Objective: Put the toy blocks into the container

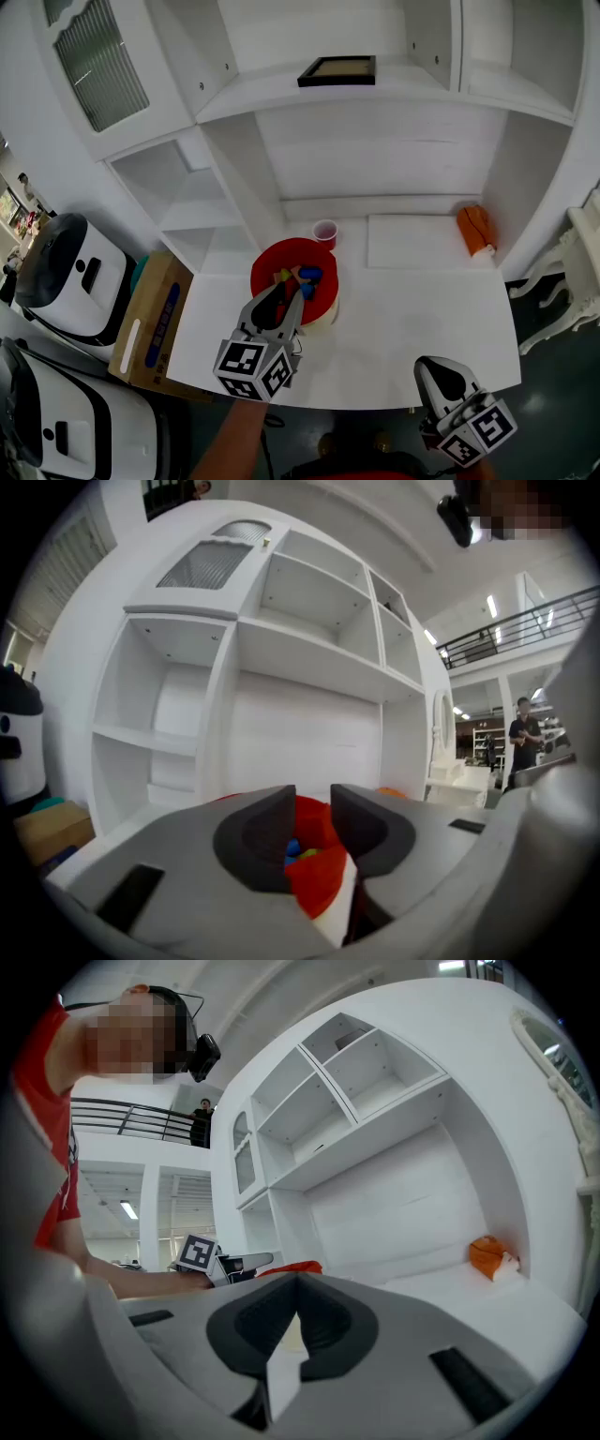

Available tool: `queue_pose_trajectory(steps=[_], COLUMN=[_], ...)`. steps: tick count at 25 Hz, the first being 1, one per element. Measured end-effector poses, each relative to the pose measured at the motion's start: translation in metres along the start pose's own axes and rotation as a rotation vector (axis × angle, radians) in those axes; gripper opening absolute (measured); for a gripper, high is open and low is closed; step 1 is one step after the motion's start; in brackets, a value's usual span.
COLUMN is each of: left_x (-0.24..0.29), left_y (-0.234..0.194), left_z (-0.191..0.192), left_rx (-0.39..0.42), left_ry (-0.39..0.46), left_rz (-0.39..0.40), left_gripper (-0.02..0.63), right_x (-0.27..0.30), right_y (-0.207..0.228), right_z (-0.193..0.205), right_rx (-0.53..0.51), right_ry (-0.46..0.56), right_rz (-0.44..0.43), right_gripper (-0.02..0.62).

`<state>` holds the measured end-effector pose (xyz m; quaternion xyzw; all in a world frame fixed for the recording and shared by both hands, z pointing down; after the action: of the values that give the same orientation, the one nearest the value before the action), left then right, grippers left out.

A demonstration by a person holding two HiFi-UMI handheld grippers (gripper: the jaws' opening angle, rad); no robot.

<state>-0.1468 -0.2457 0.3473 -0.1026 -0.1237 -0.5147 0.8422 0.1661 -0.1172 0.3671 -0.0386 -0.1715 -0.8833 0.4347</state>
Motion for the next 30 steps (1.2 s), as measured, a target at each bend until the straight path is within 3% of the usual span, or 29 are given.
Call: queue_pose_trajectory(steps=[4, 9, 12, 19, 30], left_x=[-0.018, -0.036, -0.045, -0.062, -0.064], left_y=[0.029, 0.075, 0.102, 0.127, 0.132], left_z=[0.006, 0.009, 0.008, 0.01, 0.007], left_rx=[0.006, 0.101, 0.151, 0.167, 0.166], left_ry=[0.076, 0.113, 0.08, 0.071, 0.063], left_rz=[0.086, 0.183, 0.234, 0.308, 0.327], left_gripper=[0.009, 0.011, 0.011, 0.011, 0.011], right_x=[0.007, 0.016, 0.019, 0.015, 0.014], right_y=[-0.007, -0.019, -0.03, -0.051, -0.044], right_z=[-0.002, -0.008, -0.018, -0.036, -0.031], right_rx=[-0.004, -0.038, -0.102, -0.275, -0.215], right_ry=[0.0, 0.01, 0.034, 0.095, 0.096], right_rz=[-0.005, -0.015, -0.013, 0.043, 0.061], right_gripper=[0.011, 0.011, 0.011, 0.011, 0.011])
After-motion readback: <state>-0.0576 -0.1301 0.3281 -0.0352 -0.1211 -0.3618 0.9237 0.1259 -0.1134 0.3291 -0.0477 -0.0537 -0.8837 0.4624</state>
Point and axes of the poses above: the fingertips, and each gripper's own axes: x forward along the fingers, y to its right, z out of its underside, the point moved 10 cm from there along -x, backward along the fingers, and after that the axes turned 12 degrees about -y, right-handed, at the moved point
